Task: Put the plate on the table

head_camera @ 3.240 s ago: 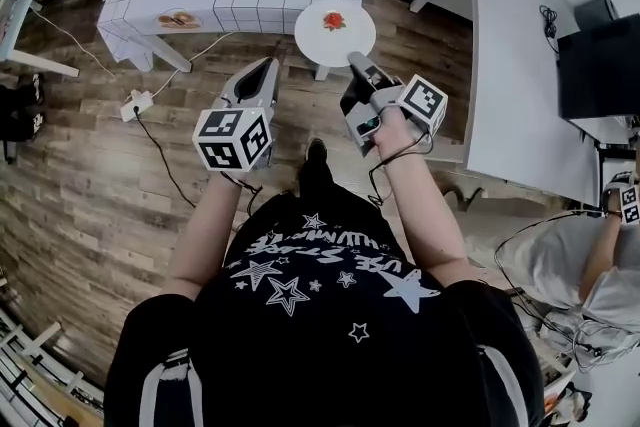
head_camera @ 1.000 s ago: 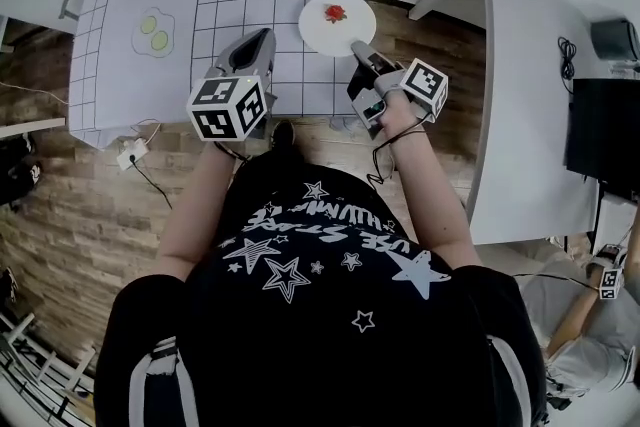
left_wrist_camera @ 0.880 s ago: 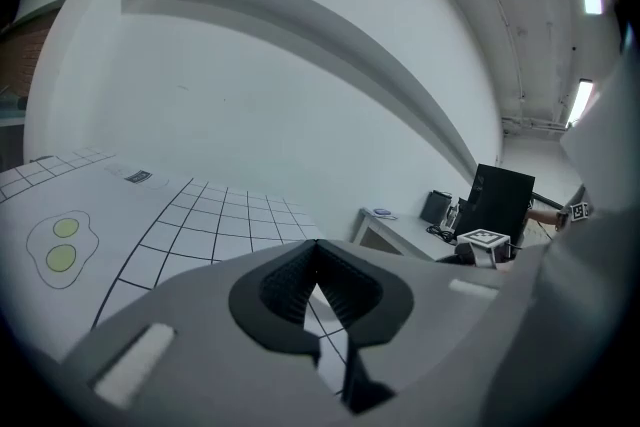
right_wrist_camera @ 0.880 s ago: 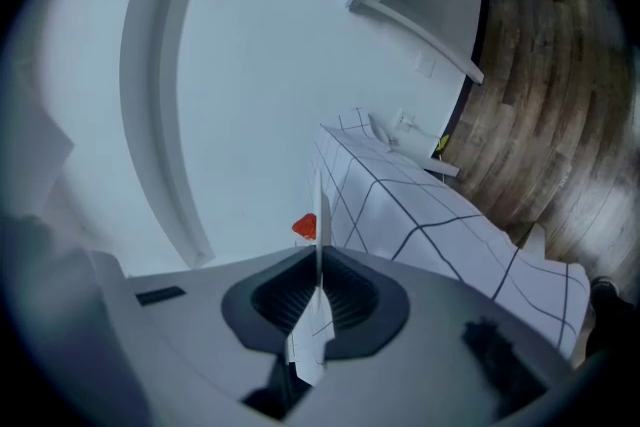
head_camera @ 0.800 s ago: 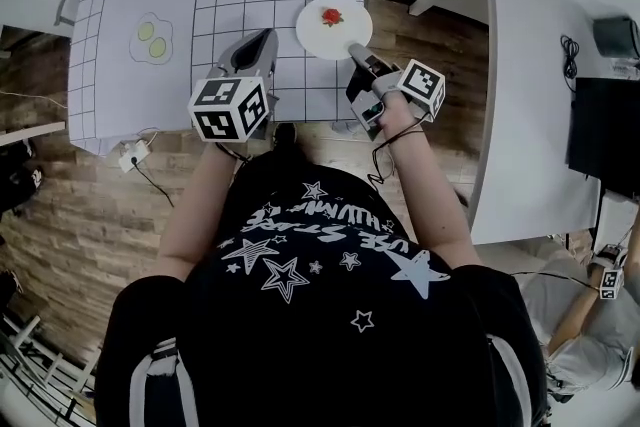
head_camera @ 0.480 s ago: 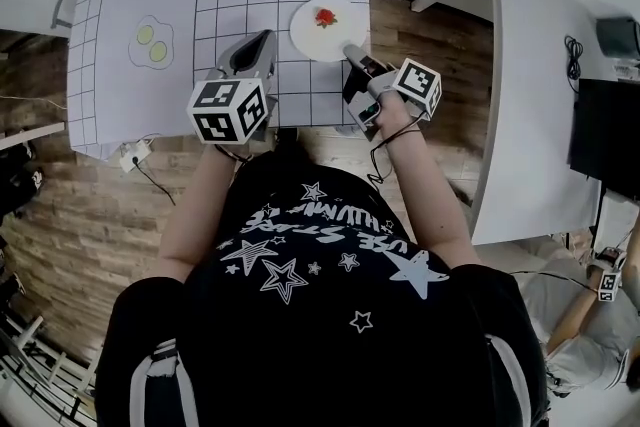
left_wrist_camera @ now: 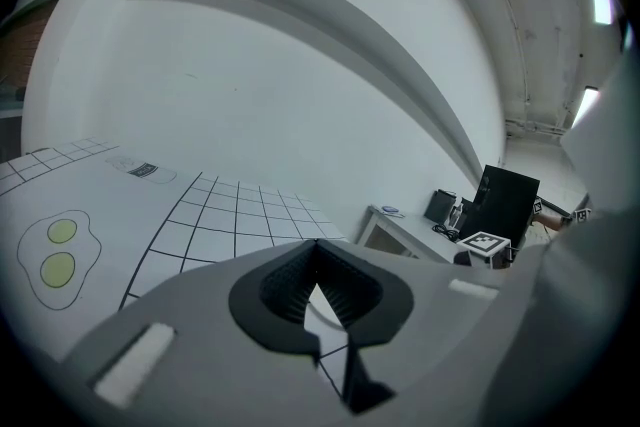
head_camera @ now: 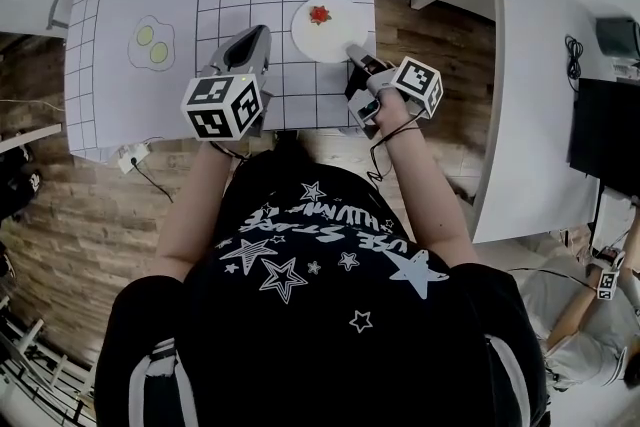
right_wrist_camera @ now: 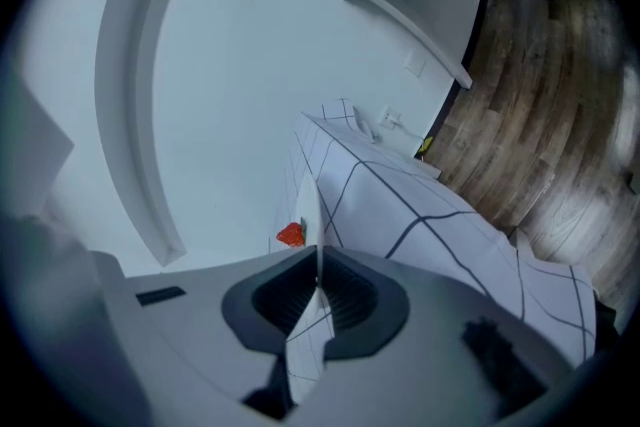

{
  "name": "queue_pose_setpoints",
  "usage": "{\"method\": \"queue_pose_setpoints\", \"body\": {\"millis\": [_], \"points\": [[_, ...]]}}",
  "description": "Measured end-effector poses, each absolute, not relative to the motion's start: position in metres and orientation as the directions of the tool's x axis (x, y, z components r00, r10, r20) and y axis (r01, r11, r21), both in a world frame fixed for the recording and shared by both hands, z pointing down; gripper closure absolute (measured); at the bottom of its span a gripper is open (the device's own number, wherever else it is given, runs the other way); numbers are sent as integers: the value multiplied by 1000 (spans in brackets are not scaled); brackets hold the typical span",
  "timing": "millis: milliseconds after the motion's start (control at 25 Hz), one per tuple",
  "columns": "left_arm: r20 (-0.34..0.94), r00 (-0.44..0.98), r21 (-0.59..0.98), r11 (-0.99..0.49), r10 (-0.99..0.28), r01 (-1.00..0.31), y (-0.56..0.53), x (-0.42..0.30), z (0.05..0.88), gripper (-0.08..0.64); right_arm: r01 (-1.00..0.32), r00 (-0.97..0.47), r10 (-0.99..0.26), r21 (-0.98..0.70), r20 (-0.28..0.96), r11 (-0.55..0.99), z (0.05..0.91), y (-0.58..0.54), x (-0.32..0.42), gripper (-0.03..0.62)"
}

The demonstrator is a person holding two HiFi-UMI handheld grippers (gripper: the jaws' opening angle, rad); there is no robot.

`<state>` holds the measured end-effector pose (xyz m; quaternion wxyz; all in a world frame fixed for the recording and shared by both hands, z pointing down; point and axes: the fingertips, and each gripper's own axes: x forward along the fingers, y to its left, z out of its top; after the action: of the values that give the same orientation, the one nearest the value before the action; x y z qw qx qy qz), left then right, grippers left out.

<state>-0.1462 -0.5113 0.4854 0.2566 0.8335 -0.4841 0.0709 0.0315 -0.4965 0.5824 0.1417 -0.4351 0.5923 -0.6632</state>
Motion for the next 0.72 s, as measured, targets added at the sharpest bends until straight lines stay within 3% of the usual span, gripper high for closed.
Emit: {"method": "queue_pose_setpoints", "body": {"millis": [440, 560, 720], "points": [[356, 522, 348, -409, -775, -844, -518, -150, 483, 551, -478, -524, -684, -840, 508, -257, 585, -499, 35, 566], [350, 520, 342, -410, -779, -845, -520, -150, 481, 551, -498, -520, -679, -830, 518, -252, 583, -500, 39, 509], [348, 518, 338, -410, -781, -847, -518, -146, 477, 551, -505, -520, -676, -826, 522, -249, 580, -498, 44, 509]]}}
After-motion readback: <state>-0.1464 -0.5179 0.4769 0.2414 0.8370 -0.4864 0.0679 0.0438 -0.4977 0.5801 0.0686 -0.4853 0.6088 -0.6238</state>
